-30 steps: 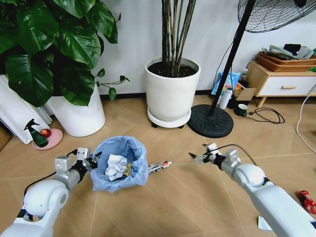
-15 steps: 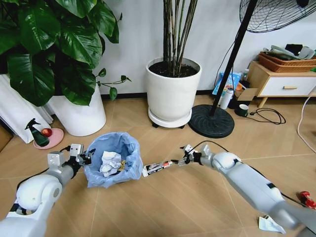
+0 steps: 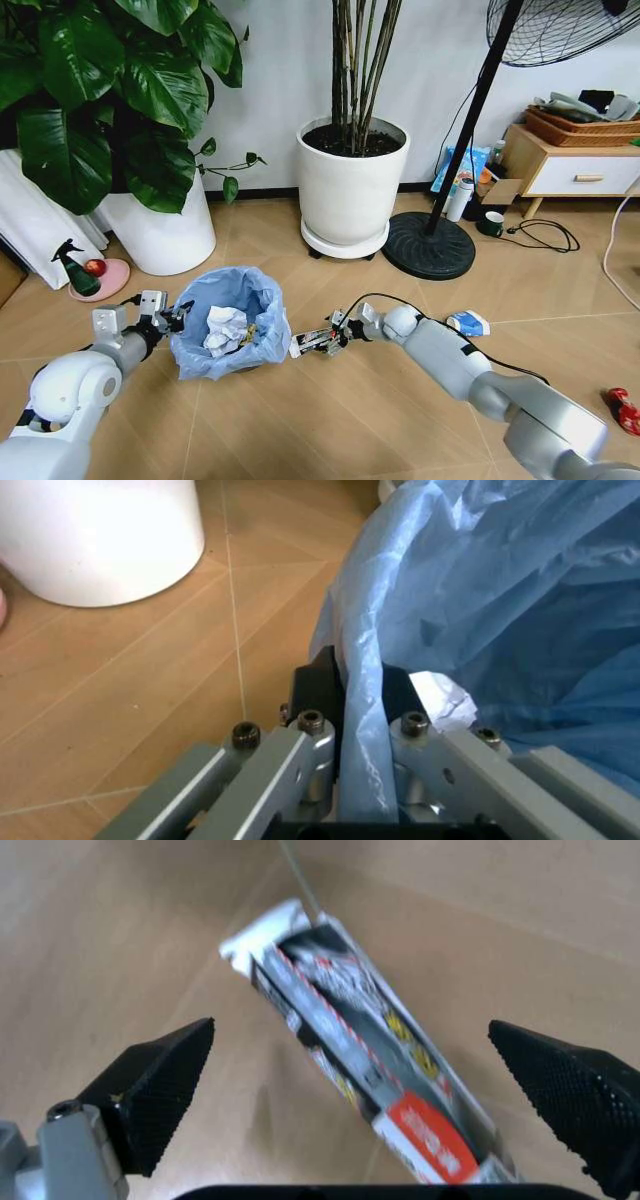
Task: Pick up the trash bin and place the garbage on the floor into it.
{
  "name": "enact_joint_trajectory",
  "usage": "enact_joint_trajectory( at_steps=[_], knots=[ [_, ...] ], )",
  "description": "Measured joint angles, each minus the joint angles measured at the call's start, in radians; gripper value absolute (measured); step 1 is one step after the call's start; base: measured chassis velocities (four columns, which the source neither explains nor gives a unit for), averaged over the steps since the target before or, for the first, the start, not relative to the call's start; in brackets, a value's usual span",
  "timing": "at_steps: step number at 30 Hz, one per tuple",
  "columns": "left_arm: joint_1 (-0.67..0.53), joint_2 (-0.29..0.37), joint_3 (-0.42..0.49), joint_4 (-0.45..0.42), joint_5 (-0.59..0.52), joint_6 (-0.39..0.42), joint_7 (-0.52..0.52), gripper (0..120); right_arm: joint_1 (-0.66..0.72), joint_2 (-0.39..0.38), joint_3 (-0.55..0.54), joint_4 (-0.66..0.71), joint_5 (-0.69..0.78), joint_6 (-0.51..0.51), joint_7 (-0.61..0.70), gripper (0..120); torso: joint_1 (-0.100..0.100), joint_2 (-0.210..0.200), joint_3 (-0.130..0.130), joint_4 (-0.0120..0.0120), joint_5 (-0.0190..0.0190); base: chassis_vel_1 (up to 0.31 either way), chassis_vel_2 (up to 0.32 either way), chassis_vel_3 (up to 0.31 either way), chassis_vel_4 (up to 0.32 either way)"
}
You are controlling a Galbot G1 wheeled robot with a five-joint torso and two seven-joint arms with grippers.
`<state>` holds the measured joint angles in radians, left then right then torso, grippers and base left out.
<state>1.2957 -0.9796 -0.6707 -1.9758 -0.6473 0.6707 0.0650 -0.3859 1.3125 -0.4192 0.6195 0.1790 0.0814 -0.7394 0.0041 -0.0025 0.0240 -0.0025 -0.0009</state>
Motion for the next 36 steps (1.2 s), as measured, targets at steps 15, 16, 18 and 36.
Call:
enact_joint_trajectory(
  at_steps=[15, 16, 18, 36],
  knots=[
    [0.000, -0.006, 0.012, -0.017, 0.002, 0.001, -0.002, 1, 0.048, 0.064, 0.031, -0.175, -0.047, -0.006, 0.010, 100, 0.000, 0.000, 0.000, 0.0003, 0.0000, 0.000, 0.000, 0.000, 0.000],
    [0.000, -0.006, 0.012, -0.017, 0.002, 0.001, -0.002, 1, 0.048, 0.064, 0.031, -0.175, -0.047, -0.006, 0.010, 100, 0.000, 0.000, 0.000, 0.0003, 0.0000, 0.000, 0.000, 0.000, 0.000],
    [-0.002, -0.006, 0.013, -0.017, 0.003, 0.001, -0.002, 1, 0.049, 0.071, 0.037, -0.185, -0.050, -0.013, 0.017, 100, 0.000, 0.000, 0.000, 0.0002, 0.0000, 0.000, 0.000, 0.000, 0.000],
    [-0.016, -0.007, 0.024, -0.017, 0.006, -0.003, -0.002, 1, 0.045, 0.123, 0.104, -0.252, -0.124, -0.033, 0.077, 91, 0.000, 0.000, 0.000, 0.0002, 0.0000, 0.000, 0.000, 0.000, 0.000]
  ],
)
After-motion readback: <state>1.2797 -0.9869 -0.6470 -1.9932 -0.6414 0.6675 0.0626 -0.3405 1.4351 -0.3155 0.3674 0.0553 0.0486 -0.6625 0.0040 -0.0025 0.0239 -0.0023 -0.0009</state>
